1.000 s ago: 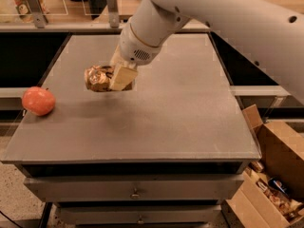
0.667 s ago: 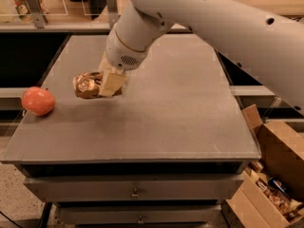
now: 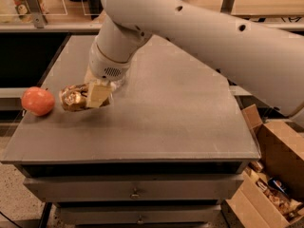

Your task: Move orange can near apple

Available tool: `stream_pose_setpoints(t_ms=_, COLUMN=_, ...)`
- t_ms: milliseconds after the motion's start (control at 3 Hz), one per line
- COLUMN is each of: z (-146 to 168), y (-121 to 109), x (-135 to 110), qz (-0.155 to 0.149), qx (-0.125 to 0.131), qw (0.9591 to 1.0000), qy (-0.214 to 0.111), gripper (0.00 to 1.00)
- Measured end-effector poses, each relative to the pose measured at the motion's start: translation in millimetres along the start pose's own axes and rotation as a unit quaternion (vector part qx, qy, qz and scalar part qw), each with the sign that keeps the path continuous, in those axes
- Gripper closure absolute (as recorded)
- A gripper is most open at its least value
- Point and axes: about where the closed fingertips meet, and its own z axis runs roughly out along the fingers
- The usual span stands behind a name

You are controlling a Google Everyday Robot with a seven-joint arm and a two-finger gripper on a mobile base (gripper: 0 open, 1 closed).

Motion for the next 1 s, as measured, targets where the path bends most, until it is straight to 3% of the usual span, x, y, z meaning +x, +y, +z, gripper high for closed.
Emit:
stream_pose_setpoints(t_ms=333, z=13.5, y=6.8, x=-10.9, qz=-0.007, qx=-0.01, qw=0.9999, qy=-0.002, gripper=1.0)
stream_pose_setpoints(t_ms=1000, z=34.9, y=16.6, x=-24.6, qz=-0.009, qx=-0.029, qw=0.9995, qy=-0.006, gripper=0.68)
